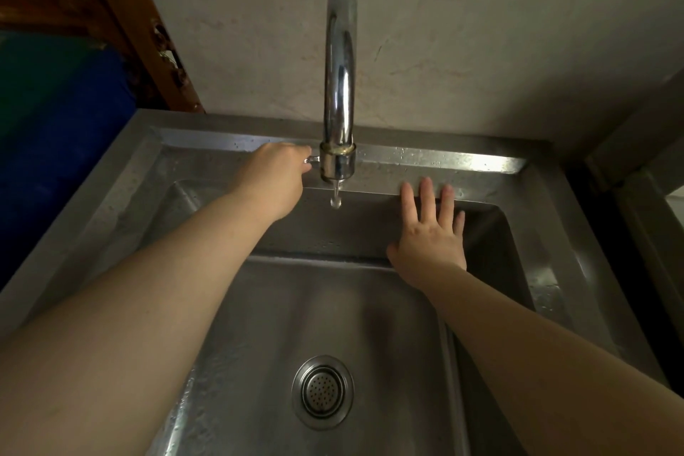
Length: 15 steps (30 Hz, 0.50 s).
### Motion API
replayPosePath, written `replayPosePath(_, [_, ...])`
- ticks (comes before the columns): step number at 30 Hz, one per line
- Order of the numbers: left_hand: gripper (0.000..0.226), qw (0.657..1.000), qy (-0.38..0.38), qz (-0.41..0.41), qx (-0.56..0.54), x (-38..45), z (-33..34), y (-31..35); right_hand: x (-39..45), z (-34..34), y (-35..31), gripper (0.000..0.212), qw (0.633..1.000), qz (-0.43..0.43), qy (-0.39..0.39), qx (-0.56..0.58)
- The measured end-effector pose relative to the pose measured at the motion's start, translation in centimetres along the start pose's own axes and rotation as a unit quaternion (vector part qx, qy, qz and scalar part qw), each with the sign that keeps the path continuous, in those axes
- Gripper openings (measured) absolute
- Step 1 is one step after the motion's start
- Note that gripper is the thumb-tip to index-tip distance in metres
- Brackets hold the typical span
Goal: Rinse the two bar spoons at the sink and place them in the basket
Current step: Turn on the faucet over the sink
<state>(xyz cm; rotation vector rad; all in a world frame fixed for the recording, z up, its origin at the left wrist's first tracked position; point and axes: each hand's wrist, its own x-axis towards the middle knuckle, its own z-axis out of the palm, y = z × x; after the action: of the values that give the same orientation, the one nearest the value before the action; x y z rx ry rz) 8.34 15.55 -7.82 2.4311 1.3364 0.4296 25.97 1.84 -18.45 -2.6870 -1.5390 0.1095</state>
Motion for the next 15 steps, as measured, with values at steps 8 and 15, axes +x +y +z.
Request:
replayPosePath(8, [0.023, 1.0, -0.021, -0.006, 0.015, 0.03, -0.8, 0.44, -0.03, -0.12, 0.04, 0.102, 1.0, -0.003, -0.003, 0.004])
replayPosePath(15, [0.027, 0.999, -0.028, 0.003, 0.022, -0.04, -0.63, 0.33, -0.19, -0.51, -0.06, 0.101, 1.0, -0.003, -0.015, 0.014])
